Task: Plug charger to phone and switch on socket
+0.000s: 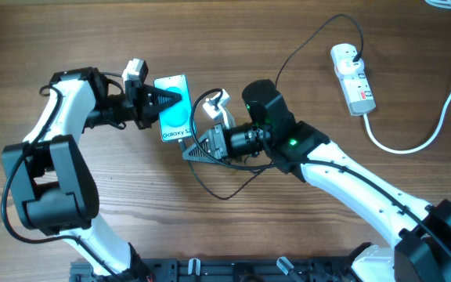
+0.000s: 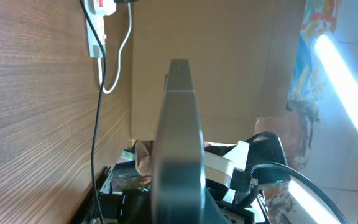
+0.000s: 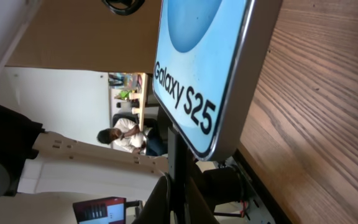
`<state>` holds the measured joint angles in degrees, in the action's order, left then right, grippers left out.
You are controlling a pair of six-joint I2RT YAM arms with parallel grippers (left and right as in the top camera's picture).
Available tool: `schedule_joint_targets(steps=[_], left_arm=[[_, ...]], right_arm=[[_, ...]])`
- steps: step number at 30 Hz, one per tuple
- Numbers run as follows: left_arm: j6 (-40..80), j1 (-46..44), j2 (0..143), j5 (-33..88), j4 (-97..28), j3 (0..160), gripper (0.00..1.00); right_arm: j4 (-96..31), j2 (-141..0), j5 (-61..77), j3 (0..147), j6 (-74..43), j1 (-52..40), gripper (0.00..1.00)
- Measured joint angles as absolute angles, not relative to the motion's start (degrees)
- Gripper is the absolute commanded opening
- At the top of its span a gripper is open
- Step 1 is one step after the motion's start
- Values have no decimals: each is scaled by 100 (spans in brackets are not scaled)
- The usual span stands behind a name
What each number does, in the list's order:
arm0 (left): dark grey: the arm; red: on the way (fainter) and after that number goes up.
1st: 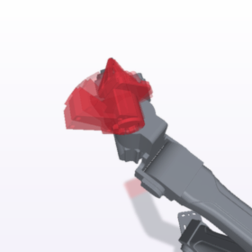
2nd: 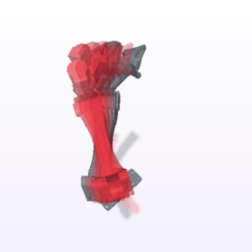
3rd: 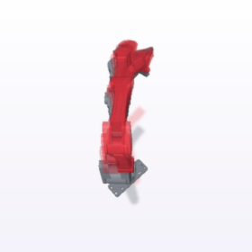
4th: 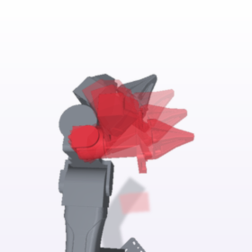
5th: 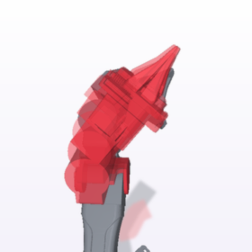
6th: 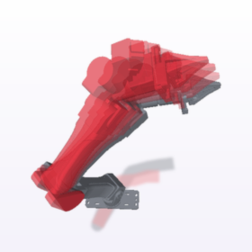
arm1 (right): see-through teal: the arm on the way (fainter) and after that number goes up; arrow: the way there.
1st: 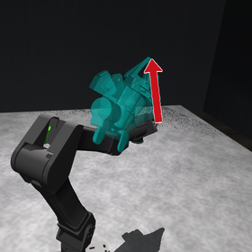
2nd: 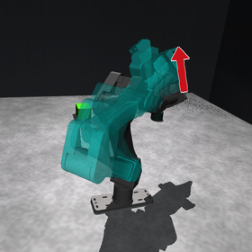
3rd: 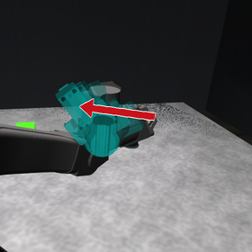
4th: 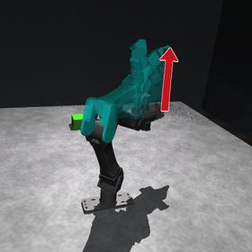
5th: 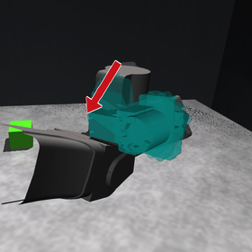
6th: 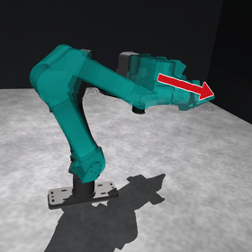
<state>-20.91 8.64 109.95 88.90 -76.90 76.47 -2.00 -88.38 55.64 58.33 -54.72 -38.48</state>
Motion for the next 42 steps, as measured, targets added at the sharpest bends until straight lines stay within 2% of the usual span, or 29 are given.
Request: schedule_joint_targets(steps=[16, 42], left_arm=[[-2178, 917, 10995, 8934, -7629, 7651, 4], [-2353, 895, 11004, 8927, -7736, 7743, 4]], right_arm=[[14, -8838, 5172, 5822, -6198, -3964, 4], [154, -8838, 4956, 5747, -5686, -3997, 4]])
